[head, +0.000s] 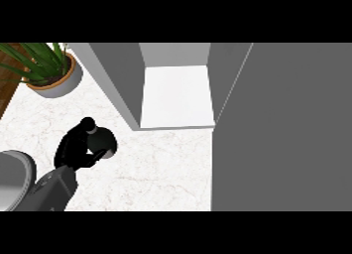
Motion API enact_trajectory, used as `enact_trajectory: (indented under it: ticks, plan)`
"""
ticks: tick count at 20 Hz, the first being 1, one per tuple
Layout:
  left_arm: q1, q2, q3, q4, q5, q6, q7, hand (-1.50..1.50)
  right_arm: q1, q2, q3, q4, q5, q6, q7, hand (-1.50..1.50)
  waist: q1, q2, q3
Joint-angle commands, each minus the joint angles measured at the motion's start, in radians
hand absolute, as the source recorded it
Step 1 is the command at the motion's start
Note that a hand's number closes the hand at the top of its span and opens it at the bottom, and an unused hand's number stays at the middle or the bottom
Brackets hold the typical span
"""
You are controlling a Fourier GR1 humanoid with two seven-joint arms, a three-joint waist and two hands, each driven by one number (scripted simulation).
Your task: Pick up the wine, place it into the cabinet and close the cabinet
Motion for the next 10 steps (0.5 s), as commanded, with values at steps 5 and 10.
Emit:
enact_trajectory:
  ticks: [5,10]
  plan:
    - [0.207,-0.091,-0.140,-0.136,-0.155,0.142,-0.320,1.50,0.016,-0.005,-0.020,-0.107,-0.026,-0.034,0.050,-1.50,0.033,-0.010,0.002]
    - [0.270,-0.106,-0.184,-0.282,-0.207,0.337,-0.330,1.50,0.055,-0.004,-0.007,-0.132,-0.019,-0.030,0.037,-1.50,0.030,-0.012,0.003]
